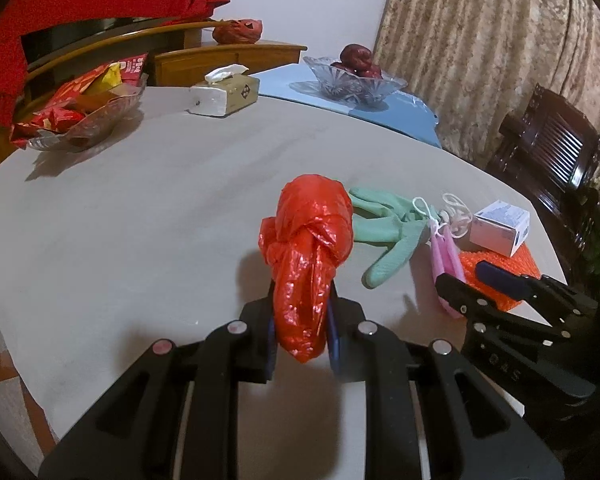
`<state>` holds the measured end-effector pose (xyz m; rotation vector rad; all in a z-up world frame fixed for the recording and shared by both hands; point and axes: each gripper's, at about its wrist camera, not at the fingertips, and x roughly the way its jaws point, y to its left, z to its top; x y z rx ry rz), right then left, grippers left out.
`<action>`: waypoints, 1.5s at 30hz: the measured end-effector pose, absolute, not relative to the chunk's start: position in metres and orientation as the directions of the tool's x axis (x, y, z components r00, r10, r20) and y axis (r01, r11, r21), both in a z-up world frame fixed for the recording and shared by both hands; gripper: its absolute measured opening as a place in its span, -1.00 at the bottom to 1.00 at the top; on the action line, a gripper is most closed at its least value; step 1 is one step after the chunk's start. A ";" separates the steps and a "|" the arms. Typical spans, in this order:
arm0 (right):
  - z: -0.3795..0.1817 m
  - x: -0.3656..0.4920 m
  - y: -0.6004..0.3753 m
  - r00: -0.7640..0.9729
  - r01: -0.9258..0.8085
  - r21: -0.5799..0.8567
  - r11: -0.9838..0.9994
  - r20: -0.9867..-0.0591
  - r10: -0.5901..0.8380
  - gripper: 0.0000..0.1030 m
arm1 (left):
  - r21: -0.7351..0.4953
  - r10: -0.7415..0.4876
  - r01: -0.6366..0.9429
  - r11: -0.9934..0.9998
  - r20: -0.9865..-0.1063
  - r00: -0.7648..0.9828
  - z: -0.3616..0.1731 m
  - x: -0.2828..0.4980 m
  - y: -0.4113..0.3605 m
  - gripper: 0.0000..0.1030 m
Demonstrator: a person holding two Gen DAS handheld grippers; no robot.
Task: Collect trash
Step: 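Grasp pink mesh bag with right gripper while left gripper holds red bag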
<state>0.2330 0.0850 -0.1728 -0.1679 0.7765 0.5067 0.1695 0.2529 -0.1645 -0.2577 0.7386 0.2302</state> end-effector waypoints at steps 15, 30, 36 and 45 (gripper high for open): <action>-0.126 0.212 0.052 0.594 -0.537 0.157 0.829 -0.627 0.504 -0.83 | -0.158 0.083 -0.246 0.956 -0.661 0.746 -0.146 0.159 0.232 -0.64; -0.130 0.199 0.041 0.555 -0.549 0.185 0.815 -0.649 0.520 -0.73 | -0.145 0.073 -0.228 0.963 -0.671 0.738 -0.145 0.144 0.219 -0.64; -0.160 0.204 0.067 0.512 -0.556 0.189 0.809 -0.690 0.512 -0.14 | -0.130 0.108 -0.276 0.952 -0.703 0.703 -0.163 0.139 0.241 -0.64; -0.193 0.218 0.084 0.454 -0.548 0.171 0.819 -0.762 0.463 -0.36 | -0.137 0.106 -0.281 0.950 -0.706 0.701 -0.167 0.141 0.246 -0.64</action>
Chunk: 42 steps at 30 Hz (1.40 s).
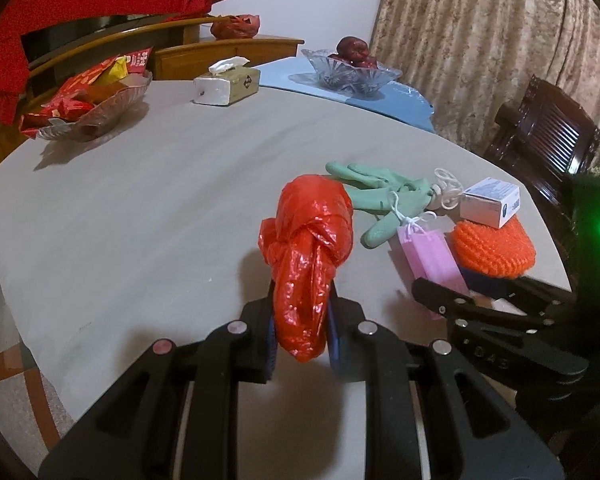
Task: Collect trash
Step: 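Grasp pink mesh bag with right gripper while left gripper holds red bag, then carry red bag and pink bag over bin and open both grippers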
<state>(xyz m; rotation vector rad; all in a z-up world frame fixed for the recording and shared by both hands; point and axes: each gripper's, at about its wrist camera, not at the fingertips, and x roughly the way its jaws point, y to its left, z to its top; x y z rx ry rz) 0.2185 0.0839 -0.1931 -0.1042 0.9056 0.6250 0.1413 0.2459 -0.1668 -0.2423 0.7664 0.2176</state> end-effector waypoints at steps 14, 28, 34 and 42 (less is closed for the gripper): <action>-0.123 0.200 0.043 0.545 -0.547 0.218 0.808 -0.640 0.542 -0.59 | -0.141 0.077 -0.223 0.965 -0.658 0.749 -0.133 0.140 0.217 -0.64; -0.057 0.165 -0.057 0.698 -0.437 0.211 0.874 -0.533 0.477 -0.59 | -0.153 -0.070 -0.025 0.988 -0.586 0.807 -0.081 0.133 0.122 -0.64; -0.047 0.146 -0.112 0.748 -0.359 0.208 0.910 -0.519 0.413 -0.59 | -0.159 -0.143 0.061 0.985 -0.573 0.807 -0.072 0.131 0.077 -0.64; -0.044 0.119 -0.180 0.803 -0.238 0.195 0.952 -0.511 0.306 -0.59 | -0.169 -0.255 0.193 0.967 -0.550 0.796 -0.061 0.127 0.016 -0.64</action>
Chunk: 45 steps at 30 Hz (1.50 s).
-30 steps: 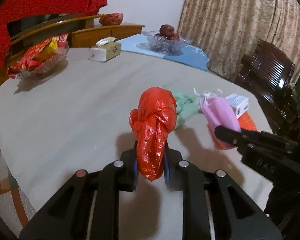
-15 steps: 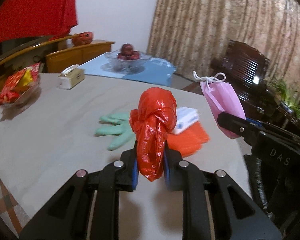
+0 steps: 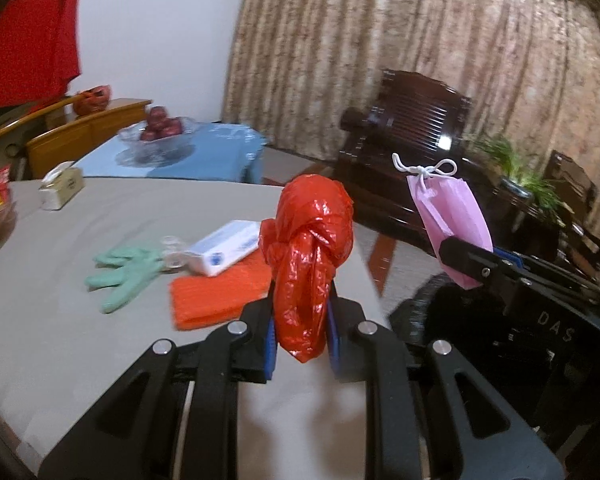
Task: Collect trash
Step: 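Carry red bag and pink bag over bin and open both grippers, then move both tools back over the table toward orange foam nets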
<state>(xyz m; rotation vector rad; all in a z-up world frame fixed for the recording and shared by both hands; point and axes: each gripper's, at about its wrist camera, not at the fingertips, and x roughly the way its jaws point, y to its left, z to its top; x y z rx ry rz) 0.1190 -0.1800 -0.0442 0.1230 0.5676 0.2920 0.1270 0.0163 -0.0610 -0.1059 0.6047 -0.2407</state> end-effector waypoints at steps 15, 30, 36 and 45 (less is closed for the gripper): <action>-0.067 0.070 -0.294 0.823 0.003 0.163 0.987 -0.561 0.090 -0.59 | -0.179 -0.435 0.411 0.894 -0.570 0.697 -0.079 0.119 -0.091 -0.63; -0.095 0.044 -0.353 0.780 0.150 0.124 0.981 -0.624 -0.041 -0.10 | -0.179 -0.516 0.532 0.827 -0.617 0.594 -0.110 0.120 -0.164 -0.12; -0.096 0.032 -0.366 0.786 0.208 0.115 0.971 -0.611 -0.096 0.73 | -0.190 -0.518 0.530 0.827 -0.624 0.584 -0.116 0.118 -0.161 0.24; -0.082 0.035 -0.351 0.825 0.173 0.150 0.973 -0.562 -0.060 0.88 | -0.135 -0.395 0.392 0.910 -0.574 0.717 -0.093 0.120 -0.097 0.69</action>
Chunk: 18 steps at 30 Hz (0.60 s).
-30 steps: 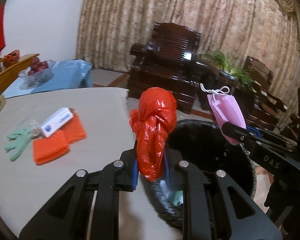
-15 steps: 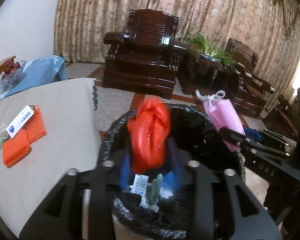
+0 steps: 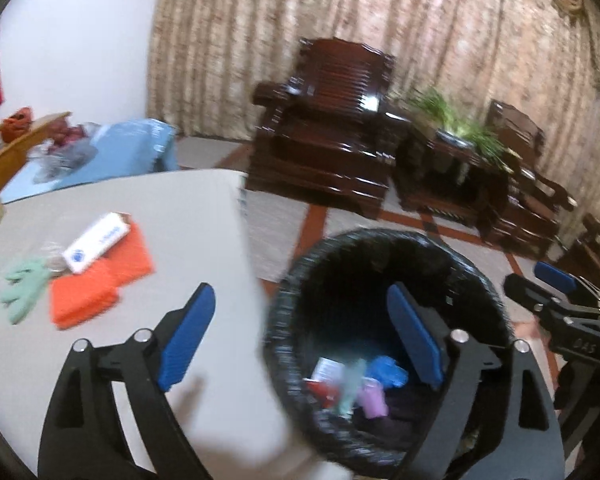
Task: Collect trash
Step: 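Move both tools back over the table toward orange foam nets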
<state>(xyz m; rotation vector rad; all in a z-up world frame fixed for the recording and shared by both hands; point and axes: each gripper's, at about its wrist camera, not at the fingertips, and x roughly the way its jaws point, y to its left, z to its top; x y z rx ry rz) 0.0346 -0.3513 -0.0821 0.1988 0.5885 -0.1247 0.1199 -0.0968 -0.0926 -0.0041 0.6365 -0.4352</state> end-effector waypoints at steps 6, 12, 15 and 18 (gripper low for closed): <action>-0.076 0.061 -0.315 0.837 0.084 0.163 0.983 -0.547 0.020 0.88 | -0.112 -0.288 0.274 0.955 -0.563 0.775 -0.081 0.124 -0.043 0.73; -0.075 0.089 -0.266 0.835 -0.022 0.156 0.988 -0.540 0.104 0.88 | -0.091 -0.175 0.150 0.984 -0.561 0.809 -0.076 0.129 0.013 0.73; -0.074 0.102 -0.246 0.829 -0.061 0.151 0.987 -0.542 0.135 0.88 | -0.091 -0.135 0.101 0.991 -0.563 0.815 -0.076 0.134 0.036 0.73; -0.075 0.118 -0.224 0.822 -0.097 0.151 0.984 -0.545 0.165 0.88 | -0.086 -0.098 0.060 0.995 -0.564 0.820 -0.079 0.137 0.057 0.73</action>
